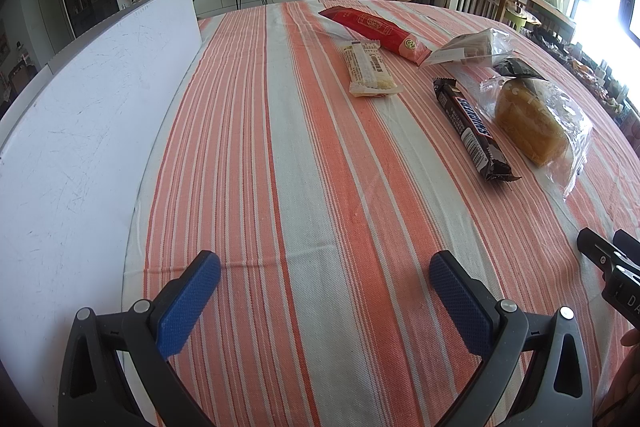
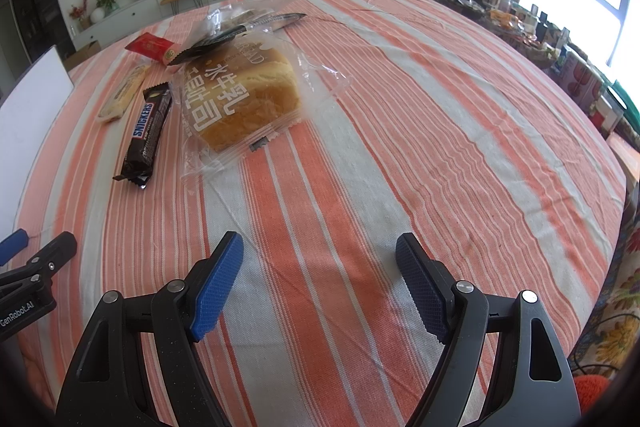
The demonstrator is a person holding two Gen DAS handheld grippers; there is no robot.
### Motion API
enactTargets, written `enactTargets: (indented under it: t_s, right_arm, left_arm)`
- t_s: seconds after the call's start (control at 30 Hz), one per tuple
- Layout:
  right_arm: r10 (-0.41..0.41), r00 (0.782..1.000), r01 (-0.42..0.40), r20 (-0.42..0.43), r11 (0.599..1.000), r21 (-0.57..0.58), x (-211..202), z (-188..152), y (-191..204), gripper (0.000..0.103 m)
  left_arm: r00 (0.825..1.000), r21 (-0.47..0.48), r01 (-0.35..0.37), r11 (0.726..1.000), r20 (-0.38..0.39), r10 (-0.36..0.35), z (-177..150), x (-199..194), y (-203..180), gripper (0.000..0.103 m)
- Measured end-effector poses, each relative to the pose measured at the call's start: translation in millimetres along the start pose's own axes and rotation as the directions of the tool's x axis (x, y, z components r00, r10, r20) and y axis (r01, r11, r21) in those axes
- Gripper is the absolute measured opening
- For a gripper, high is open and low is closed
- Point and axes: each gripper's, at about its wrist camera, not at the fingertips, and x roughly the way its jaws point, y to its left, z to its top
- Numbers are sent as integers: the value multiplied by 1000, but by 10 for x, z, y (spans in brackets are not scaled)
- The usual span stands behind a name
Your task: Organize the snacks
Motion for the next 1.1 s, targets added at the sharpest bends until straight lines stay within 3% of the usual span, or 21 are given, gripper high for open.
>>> enactTargets:
  t_s: [0.53,0.67,0.77,0.9,1.0,1.1]
  right_arm:
    - [0,1000,0,0,1000,0,-2,0,-2,81]
    - [3,1000,-3,-1,1000,0,-1,-4,4,81]
    - [5,1000,-5,-1,1000,0,5,-6,12,83]
    - [9,1000,-9,-3,1000,-4,17,-9,30,85]
    - [8,1000,-8,-3,1000,-4,16,-10,31,85]
    - [8,1000,-8,-3,1000,-4,14,-11,29,85]
  left_arm:
    - [1000,0,1,1000,0,-1,0,-3,-1,103]
    - [998,-48,28,998,-62,-31,108,6,70,103]
    - [995,-170,88,981,-29,-95,314,-73,206,103]
    - [997,-284,75,956,12,-74,731,-10,311,102]
    - [996,-287,85,954,-4,-89,1119,219,214,95]
    - [991,-204,81,976,-89,-101,1480,565,-16,91]
